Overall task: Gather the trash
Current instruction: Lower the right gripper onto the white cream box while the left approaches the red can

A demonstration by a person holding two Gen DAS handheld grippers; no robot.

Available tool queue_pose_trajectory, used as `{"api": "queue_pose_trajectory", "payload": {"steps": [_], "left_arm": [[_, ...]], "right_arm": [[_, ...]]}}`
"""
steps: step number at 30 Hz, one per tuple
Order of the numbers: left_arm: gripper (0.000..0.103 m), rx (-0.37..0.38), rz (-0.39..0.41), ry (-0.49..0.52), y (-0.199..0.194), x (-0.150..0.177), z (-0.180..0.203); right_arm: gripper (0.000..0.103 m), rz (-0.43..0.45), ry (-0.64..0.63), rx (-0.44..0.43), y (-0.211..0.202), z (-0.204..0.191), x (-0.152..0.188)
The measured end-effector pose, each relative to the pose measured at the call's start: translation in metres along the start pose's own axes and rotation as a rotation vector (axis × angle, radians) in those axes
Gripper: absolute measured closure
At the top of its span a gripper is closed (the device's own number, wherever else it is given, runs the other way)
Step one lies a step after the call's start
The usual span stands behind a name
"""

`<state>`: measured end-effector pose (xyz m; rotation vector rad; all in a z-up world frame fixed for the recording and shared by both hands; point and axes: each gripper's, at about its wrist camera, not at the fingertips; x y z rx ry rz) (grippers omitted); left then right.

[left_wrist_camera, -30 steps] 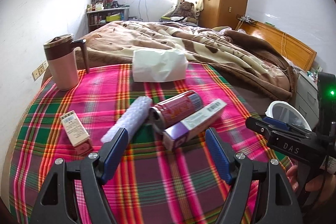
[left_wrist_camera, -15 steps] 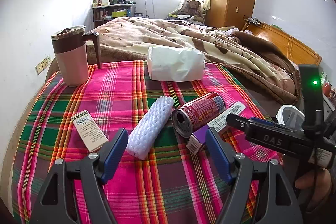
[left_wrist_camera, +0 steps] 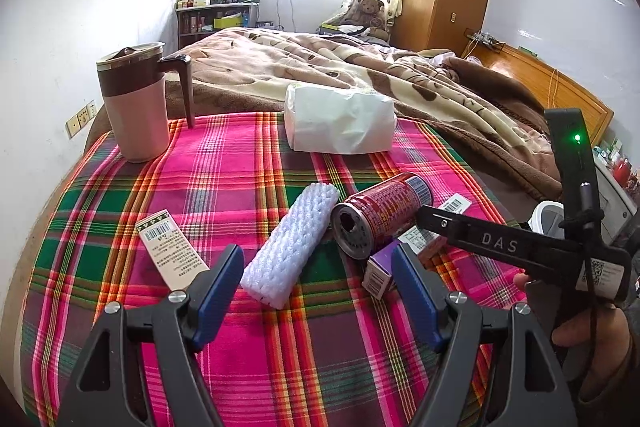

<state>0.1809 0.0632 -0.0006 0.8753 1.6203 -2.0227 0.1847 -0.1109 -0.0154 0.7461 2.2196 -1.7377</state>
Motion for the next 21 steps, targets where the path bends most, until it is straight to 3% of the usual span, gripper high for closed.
{"api": "queue_pose_trajectory", "payload": {"steps": [5,7,11,15,21], "left_arm": [[0.025,0.000,-0.001,0.014,0.002,-0.002,0.001],[0.025,0.002,0.001,0.015,0.003,-0.002,0.000],[0.025,0.004,-0.005,0.004,0.005,-0.002,-0.004],[0.025,0.003,-0.007,-0.001,0.004,-0.001,-0.007],[0.025,0.011,-0.020,0.004,0.011,-0.002,-0.006]], "right_arm": [[0.026,-0.016,-0.038,0.052,-0.008,0.004,0.001],[0.026,-0.027,0.009,0.057,-0.009,0.011,-0.001],[0.026,-0.061,0.099,-0.034,0.004,0.017,-0.007],[0.026,-0.074,0.123,-0.035,0.016,0.015,-0.018],[0.026,-0.102,0.044,0.041,0.027,-0.005,-0.019]]}}
Point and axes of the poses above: each gripper's, at about its wrist camera, not at the fingertips, and y roughly the way its jaws point, z to its right, x to its underside, and after that the axes turned 5 degrees about -z, right-handed
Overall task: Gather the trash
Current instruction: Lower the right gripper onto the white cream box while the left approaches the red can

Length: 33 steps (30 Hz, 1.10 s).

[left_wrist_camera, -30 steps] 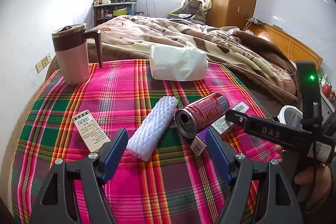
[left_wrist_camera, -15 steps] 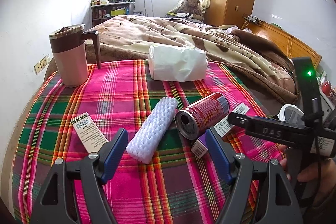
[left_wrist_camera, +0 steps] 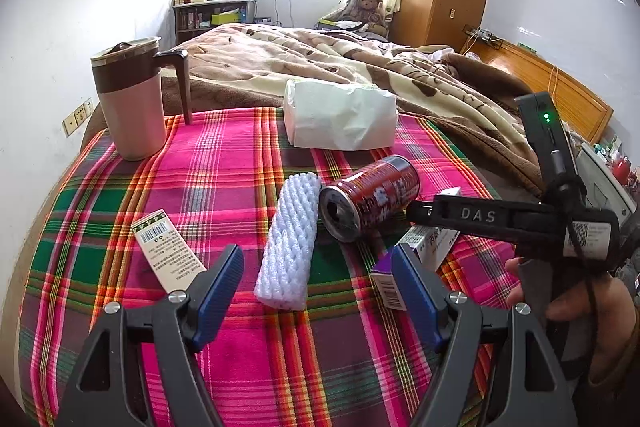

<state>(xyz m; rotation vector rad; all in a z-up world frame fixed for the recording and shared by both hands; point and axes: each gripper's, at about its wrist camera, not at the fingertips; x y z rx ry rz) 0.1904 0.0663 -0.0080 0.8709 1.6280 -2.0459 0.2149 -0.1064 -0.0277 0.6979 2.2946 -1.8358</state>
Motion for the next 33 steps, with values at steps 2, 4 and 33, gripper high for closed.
{"api": "queue_pose_trajectory", "payload": {"steps": [2,4,33], "left_arm": [[0.025,0.004,0.000,0.002,0.001,0.000,-0.001],[0.025,-0.002,-0.007,0.000,0.003,0.000,-0.003],[0.025,0.024,-0.074,0.206,0.050,-0.041,0.047]], "right_arm": [[0.026,0.000,-0.005,-0.008,-0.001,0.001,0.001],[0.026,0.002,-0.029,0.003,-0.003,0.000,0.005],[0.025,0.101,-0.222,0.181,-0.047,0.046,0.062]]}}
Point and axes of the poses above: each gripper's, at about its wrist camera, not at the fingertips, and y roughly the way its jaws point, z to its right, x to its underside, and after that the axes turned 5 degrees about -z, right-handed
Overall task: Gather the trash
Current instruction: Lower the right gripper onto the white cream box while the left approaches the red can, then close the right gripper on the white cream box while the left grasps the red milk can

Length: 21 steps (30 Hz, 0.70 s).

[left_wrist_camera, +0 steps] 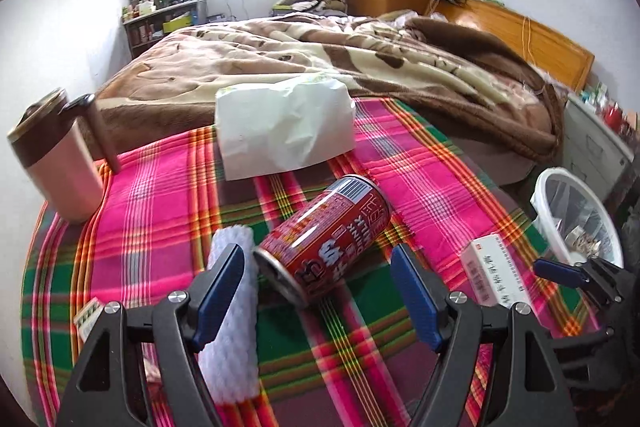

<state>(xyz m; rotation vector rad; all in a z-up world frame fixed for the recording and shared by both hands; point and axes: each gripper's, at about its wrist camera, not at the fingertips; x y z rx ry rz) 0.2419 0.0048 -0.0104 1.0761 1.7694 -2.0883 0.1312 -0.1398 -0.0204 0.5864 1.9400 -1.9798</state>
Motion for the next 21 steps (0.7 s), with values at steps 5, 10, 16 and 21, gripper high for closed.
{"api": "queue_pose_trajectory", "payload": {"steps": [5,10,16,21], "left_arm": [[0.025,-0.016,-0.024,0.045,0.012,-0.008,0.006],[0.025,-0.050,-0.090,0.128,0.035,-0.016,0.018],[0.025,0.014,-0.122,0.111,0.043,-0.017,0.024],[0.025,0.009,-0.109,0.116,0.046,-0.023,0.026]], "right_arm": [[0.025,-0.022,0.014,0.038,0.007,0.012,0.000],[0.025,-0.022,0.000,0.032,0.007,0.015,0.001],[0.025,-0.019,0.013,0.022,0.005,0.022,0.002],[0.025,-0.017,0.019,0.025,0.006,0.026,0.000]]}}
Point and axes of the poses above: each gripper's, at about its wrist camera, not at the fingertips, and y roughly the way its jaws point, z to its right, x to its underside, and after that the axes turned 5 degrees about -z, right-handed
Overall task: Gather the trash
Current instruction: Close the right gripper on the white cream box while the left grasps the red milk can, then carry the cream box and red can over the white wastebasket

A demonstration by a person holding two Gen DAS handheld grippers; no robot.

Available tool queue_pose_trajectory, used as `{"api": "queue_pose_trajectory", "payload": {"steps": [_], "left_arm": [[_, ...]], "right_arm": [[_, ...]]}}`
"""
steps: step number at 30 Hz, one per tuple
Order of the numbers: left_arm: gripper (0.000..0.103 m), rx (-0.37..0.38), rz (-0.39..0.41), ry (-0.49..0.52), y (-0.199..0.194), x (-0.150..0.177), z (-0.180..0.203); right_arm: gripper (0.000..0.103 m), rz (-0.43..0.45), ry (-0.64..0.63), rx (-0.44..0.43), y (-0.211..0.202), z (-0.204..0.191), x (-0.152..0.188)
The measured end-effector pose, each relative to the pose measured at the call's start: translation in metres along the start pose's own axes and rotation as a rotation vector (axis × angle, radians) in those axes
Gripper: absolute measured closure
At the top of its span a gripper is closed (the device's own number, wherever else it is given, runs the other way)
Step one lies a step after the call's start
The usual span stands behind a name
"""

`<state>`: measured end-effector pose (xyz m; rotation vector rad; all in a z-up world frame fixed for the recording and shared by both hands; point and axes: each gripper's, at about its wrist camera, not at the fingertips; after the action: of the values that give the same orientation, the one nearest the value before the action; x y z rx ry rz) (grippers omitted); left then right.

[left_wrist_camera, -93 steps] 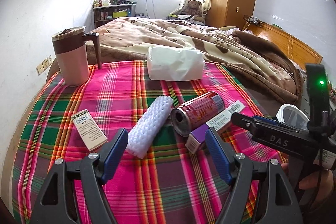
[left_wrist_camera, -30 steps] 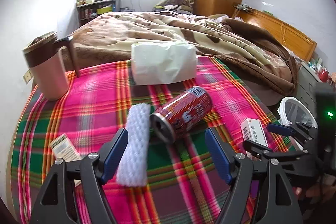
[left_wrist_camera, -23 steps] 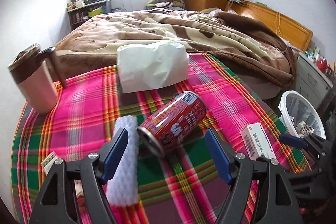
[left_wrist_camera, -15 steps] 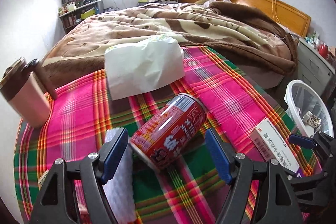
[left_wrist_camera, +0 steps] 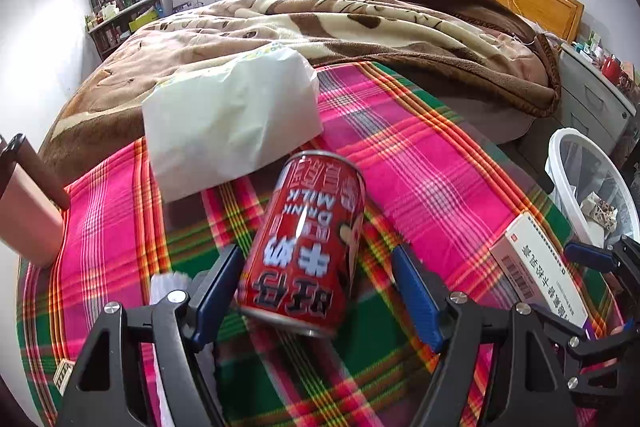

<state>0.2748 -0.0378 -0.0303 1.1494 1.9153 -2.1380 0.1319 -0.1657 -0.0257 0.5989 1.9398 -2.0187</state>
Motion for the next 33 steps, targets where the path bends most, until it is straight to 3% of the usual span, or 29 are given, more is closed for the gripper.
{"api": "queue_pose_trajectory", "payload": {"steps": [9,12,14,15,16,20,22,33], "left_arm": [[0.025,0.040,-0.007,-0.093,0.011,-0.005,-0.004],[0.033,0.036,0.004,-0.099,0.010,-0.008,-0.002],[0.046,0.040,-0.005,-0.110,0.013,-0.008,-0.002],[0.048,0.047,-0.011,-0.114,0.014,-0.008,-0.001],[0.049,0.050,-0.013,-0.116,0.015,-0.008,-0.001],[0.049,0.052,-0.012,-0.137,0.015,-0.008,0.000],[0.049,0.050,-0.012,-0.143,0.014,-0.007,0.001],[0.049,0.057,0.029,-0.188,-0.007,0.009,0.004]], "right_arm": [[0.025,0.006,0.013,-0.010,-0.002,0.004,0.000],[0.025,0.012,0.025,-0.009,-0.002,0.006,0.001],[0.032,0.021,0.030,-0.014,-0.004,0.007,0.002],[0.041,0.024,0.033,-0.020,-0.004,0.008,0.002],[0.047,0.024,0.037,-0.022,-0.004,0.009,0.002],[0.052,0.026,0.045,-0.027,-0.004,0.010,0.002],[0.065,0.029,0.048,-0.039,-0.004,0.011,0.002],[0.066,0.063,0.065,-0.095,-0.011,0.015,0.003]]}}
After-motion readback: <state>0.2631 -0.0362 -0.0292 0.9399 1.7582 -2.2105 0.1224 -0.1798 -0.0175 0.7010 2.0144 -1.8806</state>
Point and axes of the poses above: each gripper's, at about its wrist camera, not at the fingertips, and y roughly the way its jaws point, z to its right, x to its underside, and after that the axes turned 5 degrees about -z, right-handed
